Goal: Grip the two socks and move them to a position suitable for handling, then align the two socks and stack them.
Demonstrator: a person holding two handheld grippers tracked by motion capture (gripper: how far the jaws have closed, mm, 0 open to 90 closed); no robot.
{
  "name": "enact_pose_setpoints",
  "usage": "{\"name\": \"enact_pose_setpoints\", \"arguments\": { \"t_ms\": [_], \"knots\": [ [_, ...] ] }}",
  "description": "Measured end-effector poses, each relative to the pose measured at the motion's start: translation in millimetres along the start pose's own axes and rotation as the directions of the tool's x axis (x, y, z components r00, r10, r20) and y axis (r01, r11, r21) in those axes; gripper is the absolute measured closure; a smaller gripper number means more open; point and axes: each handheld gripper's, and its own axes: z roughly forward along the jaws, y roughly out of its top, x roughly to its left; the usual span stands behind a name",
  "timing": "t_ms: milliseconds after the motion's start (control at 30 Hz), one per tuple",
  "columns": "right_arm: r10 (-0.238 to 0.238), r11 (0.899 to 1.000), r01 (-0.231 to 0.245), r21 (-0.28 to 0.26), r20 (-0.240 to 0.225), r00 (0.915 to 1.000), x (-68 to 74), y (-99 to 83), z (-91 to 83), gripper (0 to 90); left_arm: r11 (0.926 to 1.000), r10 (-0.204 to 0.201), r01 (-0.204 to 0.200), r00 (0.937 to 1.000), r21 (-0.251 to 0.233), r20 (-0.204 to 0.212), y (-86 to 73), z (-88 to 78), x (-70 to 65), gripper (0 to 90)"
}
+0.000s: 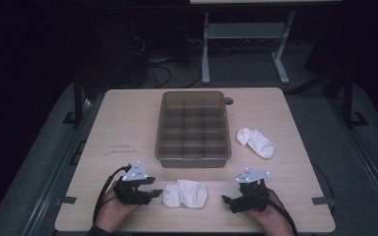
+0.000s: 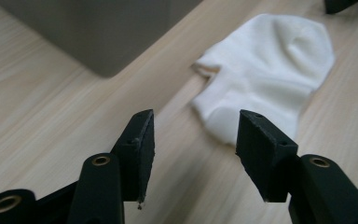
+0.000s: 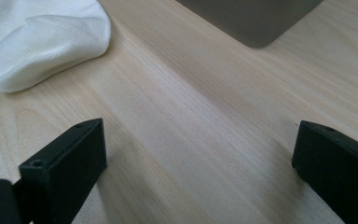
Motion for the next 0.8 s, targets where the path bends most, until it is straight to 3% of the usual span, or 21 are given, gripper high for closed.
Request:
{"name": "enact_pose_setpoints", "arguments": {
  "t_ms": [233, 400, 700, 800],
  "knots": [
    [0.001, 1.000, -0.001, 0.000, 0.000, 1.0000, 0.1, 0.0, 0.0, 2.4, 0.9988, -0.049, 0.049, 0.9964, -0.002, -0.070, -16.7, -12.7, 16.8, 41.5],
    [0.002, 1.000, -0.002, 0.000, -0.001, 1.0000, 0.2, -0.1, 0.0, 2.5, 0.9965, -0.083, 0.083, 0.9917, -0.006, -0.098, -27.7, -18.5, 27.2, 38.3],
    [0.001, 1.000, -0.001, -0.001, -0.001, 1.0000, 0.1, 0.1, 0.1, 2.9, 0.9925, -0.116, 0.121, 0.9752, 0.017, -0.189, -41.3, -17.5, 45.2, 26.1],
    [-0.005, 1.000, 0.005, -0.022, -0.006, 1.0000, -0.9, -1.1, -2.1, 13.3, 0.9914, -0.126, 0.131, 0.9699, 0.009, -0.209, -44.5, -16.6, 49.1, 21.1]
  ]
}}
